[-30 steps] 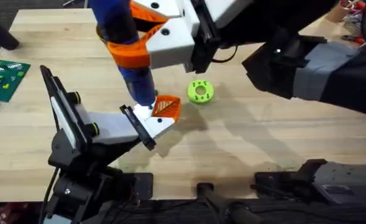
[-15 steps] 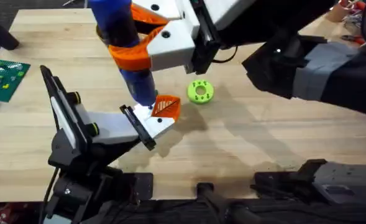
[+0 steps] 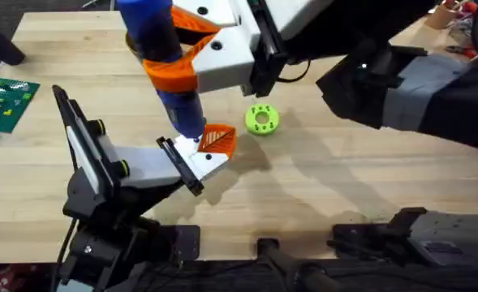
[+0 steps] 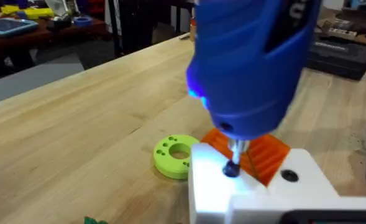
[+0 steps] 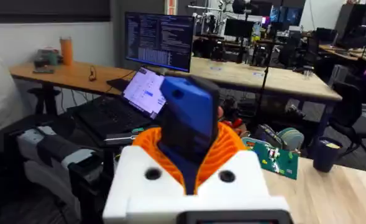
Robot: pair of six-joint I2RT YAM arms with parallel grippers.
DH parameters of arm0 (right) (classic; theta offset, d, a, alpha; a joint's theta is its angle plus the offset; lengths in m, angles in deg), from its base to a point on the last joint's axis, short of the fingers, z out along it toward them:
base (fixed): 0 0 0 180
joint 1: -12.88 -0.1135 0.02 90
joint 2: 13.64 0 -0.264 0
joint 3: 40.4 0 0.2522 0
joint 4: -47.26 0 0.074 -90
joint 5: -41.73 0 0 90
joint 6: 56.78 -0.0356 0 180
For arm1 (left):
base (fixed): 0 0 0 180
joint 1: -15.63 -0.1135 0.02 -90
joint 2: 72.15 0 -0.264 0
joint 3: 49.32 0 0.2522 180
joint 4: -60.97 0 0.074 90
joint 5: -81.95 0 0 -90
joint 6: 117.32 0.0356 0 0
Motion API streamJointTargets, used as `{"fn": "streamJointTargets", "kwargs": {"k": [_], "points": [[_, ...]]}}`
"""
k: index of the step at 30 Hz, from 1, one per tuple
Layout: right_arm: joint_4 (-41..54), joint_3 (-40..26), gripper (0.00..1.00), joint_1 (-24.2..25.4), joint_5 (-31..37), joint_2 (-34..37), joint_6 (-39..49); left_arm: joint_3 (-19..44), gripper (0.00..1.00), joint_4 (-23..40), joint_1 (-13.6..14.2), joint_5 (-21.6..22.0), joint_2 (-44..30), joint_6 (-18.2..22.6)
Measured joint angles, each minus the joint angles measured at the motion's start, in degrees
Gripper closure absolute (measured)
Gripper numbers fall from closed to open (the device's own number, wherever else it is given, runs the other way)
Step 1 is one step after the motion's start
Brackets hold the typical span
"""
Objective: Pick up the gripper from the table and insert it into the empty holder that is missing its gripper. Then pick up a screw, insert it into the mounting hole, and use the screwdriver to tighten it. Finally, clean up the table by picking up the vegetable and placing it into the bucket.
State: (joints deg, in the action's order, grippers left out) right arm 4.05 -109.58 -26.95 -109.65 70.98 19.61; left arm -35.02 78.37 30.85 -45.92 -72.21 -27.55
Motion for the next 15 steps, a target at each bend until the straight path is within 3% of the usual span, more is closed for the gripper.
{"fn": "streamJointTargets", "kwargs": {"k": [15], "points": [[-0.1,0.0,0.941,0.0,0.0,1.3,0.4,0.0,0.992,0.0,0.0,0.0,0.0,0.0]]}}
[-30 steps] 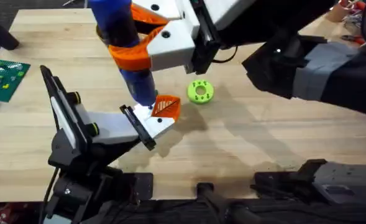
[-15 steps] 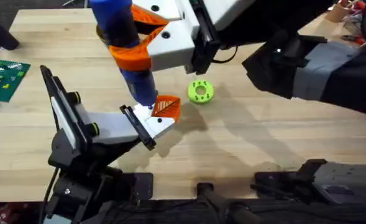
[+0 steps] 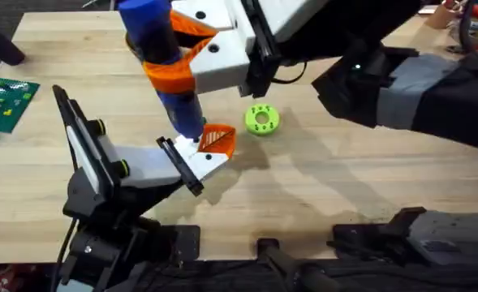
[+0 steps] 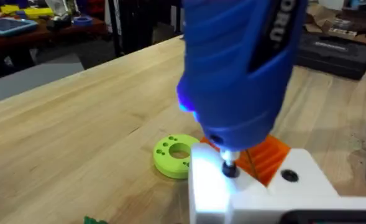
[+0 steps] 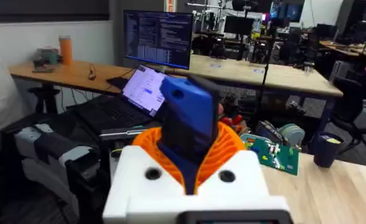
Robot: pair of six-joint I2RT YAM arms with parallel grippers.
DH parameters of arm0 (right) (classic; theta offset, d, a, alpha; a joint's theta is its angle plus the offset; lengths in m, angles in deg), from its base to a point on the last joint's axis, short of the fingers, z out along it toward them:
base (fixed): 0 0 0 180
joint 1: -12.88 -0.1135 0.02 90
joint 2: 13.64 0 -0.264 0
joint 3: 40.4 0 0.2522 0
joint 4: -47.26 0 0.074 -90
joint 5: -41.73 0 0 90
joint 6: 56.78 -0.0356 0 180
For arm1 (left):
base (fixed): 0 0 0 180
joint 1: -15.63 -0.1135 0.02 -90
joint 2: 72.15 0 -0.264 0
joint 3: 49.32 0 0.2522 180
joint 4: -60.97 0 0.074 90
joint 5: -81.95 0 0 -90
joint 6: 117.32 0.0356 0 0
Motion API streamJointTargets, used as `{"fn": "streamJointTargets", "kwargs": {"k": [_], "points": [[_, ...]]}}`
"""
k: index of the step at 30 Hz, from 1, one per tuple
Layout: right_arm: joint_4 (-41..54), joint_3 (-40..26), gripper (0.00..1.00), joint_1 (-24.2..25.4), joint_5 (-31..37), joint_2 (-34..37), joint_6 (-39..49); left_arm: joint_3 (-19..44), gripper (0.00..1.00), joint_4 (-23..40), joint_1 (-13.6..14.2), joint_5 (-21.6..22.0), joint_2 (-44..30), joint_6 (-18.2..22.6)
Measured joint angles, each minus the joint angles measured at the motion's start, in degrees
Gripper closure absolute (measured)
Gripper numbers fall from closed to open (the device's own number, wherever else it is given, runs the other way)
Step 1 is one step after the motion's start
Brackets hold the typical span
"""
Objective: Pick up the gripper from the table and insert it into the empty holder that is missing its gripper. Then pick up a screw, insert it into the mounting hole, and use the screwdriver to tighten it. Finally, clean up the table by picking up the vegetable and placing it into the bucket.
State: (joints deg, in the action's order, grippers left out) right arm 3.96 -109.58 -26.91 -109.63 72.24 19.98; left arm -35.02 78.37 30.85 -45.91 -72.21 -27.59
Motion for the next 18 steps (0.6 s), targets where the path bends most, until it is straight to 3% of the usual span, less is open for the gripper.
{"fn": "streamJointTargets", "kwargs": {"k": [18], "points": [[0.0,0.0,0.941,0.0,0.0,0.0,-0.6,0.0,0.992,0.0,0.0,0.0,0.0,0.0]]}}
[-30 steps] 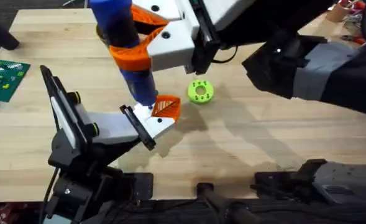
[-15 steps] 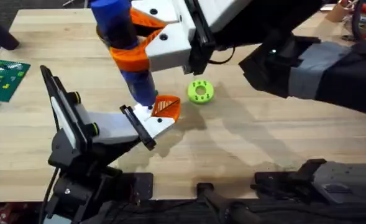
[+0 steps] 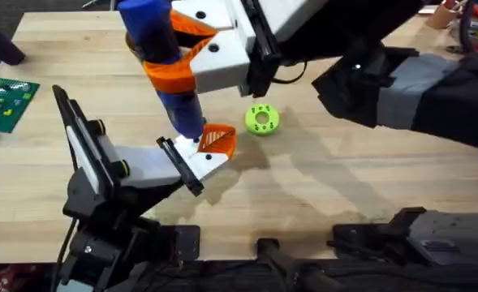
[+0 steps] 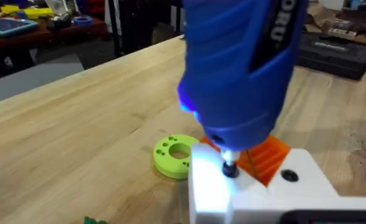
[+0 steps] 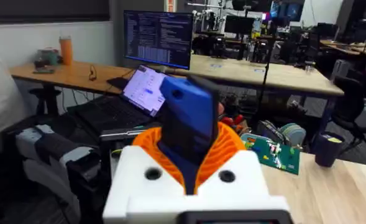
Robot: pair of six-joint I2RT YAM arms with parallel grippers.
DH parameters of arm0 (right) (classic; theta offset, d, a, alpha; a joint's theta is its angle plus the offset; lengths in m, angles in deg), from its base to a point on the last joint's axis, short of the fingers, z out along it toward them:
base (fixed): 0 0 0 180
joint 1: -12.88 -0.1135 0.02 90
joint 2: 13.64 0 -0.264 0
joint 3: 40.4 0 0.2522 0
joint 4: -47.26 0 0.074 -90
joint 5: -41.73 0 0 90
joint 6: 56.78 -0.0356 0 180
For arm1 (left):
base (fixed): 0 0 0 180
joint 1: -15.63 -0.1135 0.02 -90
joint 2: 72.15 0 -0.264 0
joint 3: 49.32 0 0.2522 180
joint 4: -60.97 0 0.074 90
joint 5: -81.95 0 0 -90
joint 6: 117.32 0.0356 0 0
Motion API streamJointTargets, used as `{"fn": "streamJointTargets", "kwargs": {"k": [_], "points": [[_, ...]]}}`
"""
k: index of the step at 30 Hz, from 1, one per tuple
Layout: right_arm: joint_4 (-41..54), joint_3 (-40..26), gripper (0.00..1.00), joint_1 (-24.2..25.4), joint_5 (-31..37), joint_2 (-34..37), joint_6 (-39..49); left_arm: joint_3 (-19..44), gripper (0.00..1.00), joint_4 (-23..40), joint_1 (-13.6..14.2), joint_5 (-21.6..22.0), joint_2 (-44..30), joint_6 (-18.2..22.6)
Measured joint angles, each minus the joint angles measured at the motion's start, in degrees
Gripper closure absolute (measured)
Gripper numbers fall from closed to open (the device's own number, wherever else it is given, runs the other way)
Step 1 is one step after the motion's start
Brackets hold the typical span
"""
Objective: Pick up the gripper from the table and insert it into the empty holder that is missing its gripper. Then pick up a screw, insert it into the mounting hole, and use the screwdriver to tighten it. Finally, clean up the table by picking up the vegetable and placing it into the bucket.
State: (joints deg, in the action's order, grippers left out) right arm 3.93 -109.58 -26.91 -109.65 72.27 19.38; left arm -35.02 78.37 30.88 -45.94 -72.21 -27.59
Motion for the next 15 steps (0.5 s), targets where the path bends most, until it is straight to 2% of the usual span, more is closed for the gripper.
{"fn": "streamJointTargets", "kwargs": {"k": [15], "points": [[-0.2,0.0,0.941,0.1,-0.4,0.0,-2.2,0.0,0.992,0.0,0.0,-0.1,0.0,0.0]]}}
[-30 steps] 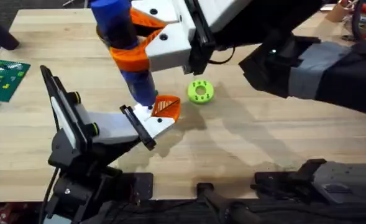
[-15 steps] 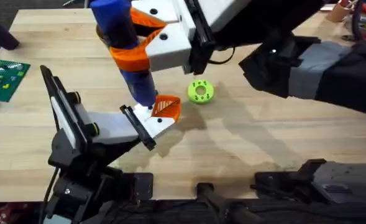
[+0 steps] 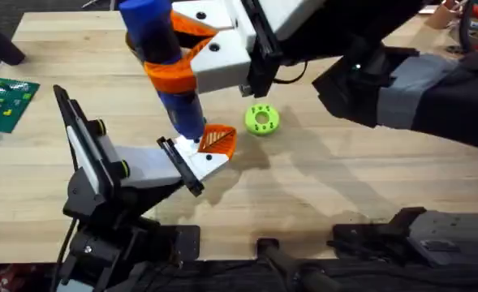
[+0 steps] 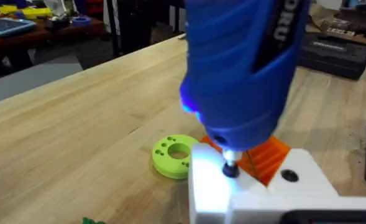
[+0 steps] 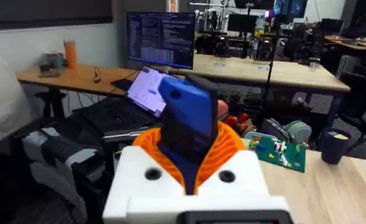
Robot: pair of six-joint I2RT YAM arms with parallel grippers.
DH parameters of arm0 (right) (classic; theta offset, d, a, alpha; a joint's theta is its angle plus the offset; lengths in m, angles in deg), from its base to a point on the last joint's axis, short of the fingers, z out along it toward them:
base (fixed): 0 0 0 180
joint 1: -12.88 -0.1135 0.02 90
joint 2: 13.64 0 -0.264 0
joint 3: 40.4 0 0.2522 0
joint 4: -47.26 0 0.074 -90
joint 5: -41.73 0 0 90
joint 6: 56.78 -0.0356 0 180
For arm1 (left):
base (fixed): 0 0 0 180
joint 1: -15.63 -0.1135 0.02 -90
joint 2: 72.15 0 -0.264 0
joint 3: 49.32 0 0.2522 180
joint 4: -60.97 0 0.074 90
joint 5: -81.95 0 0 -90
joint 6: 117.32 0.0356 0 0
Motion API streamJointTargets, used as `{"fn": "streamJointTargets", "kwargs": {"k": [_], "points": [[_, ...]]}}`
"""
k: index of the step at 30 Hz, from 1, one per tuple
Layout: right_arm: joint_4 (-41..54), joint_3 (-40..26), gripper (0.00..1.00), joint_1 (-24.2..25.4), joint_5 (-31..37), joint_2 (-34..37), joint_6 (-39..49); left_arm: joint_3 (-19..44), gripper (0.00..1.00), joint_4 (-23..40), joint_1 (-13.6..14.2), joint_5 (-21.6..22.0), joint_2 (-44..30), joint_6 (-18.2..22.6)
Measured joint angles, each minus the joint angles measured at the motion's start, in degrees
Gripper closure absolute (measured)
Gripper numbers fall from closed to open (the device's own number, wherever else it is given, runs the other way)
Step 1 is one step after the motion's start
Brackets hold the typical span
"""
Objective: Pick up the gripper from the table and insert it into the empty holder that is missing its gripper. Then pick up a screw, insert it into the mounting hole, and use the screwdriver to tighten it. Finally, clean up the table by picking up the vegetable and placing it into the bucket.
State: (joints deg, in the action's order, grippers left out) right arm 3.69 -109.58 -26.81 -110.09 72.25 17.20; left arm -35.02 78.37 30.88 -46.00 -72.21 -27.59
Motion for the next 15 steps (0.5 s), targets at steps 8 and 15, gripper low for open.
{"fn": "streamJointTargets", "kwargs": {"k": [8,15], "points": [[-0.1,0.0,0.941,0.1,0.0,0.0,-1.0,0.0,0.992,0.0,0.0,-0.2,0.0,0.0],[-0.2,0.0,0.941,0.1,0.0,0.0,-1.1,0.0,0.992,0.0,0.0,-0.4,0.0,0.0]]}}
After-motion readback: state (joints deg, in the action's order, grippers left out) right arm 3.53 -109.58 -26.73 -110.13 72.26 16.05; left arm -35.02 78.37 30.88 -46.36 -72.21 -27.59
